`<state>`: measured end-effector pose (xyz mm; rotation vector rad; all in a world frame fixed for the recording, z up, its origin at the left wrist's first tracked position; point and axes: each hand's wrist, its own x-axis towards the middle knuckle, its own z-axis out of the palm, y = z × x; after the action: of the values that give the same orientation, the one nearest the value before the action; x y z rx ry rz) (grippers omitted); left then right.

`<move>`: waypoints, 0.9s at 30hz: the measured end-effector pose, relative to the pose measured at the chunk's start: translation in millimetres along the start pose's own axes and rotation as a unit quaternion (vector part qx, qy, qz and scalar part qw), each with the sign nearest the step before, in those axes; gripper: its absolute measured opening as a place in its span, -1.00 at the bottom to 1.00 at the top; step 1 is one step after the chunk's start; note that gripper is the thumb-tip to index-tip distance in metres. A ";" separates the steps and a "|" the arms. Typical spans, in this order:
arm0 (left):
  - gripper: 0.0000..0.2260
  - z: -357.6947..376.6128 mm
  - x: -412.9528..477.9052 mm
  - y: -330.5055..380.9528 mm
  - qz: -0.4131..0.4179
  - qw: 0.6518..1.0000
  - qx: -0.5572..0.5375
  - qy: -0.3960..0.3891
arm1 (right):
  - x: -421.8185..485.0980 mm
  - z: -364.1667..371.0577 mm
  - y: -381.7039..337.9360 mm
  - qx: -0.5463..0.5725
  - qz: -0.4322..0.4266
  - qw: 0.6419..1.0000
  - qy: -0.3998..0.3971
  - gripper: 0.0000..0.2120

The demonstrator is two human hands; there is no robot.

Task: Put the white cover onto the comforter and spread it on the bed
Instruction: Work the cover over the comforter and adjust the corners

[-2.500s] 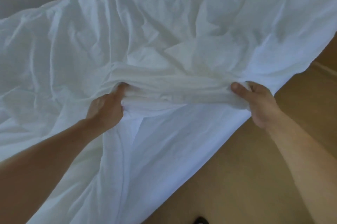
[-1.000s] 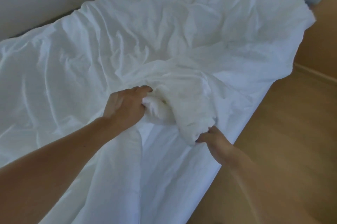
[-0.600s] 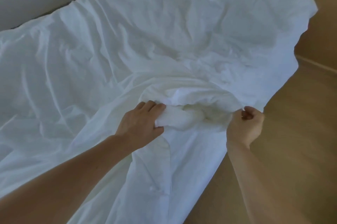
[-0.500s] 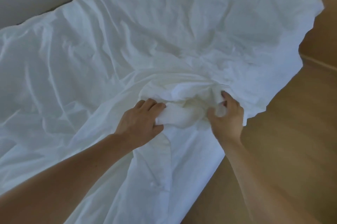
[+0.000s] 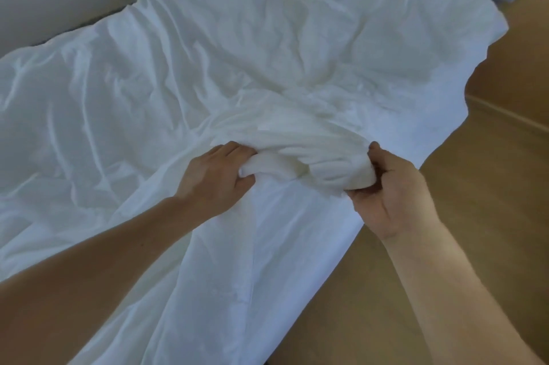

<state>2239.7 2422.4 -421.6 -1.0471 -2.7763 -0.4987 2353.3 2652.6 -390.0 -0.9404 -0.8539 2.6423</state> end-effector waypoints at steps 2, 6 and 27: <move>-0.59 -9.5 -4.1 4.7 0.007 0.999 0.009 0.032 | -20.2 -9.5 -10.0 0.075 0.022 0.997 -0.015 -0.71; -0.63 -3.2 -25.9 6.9 -0.034 0.998 0.047 -0.014 | -22.4 -68.6 22.5 0.154 0.060 0.977 0.135 -0.79; -0.32 69.9 -8.9 34.4 -0.010 0.973 0.121 -0.196 | 17.7 -146.5 131.6 -0.666 -0.485 0.554 0.122 -0.79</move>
<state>2268.6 2465.6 -480.3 -1.1659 -3.0785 0.0592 2431.9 2618.8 -568.3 -0.5670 -2.3683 0.5648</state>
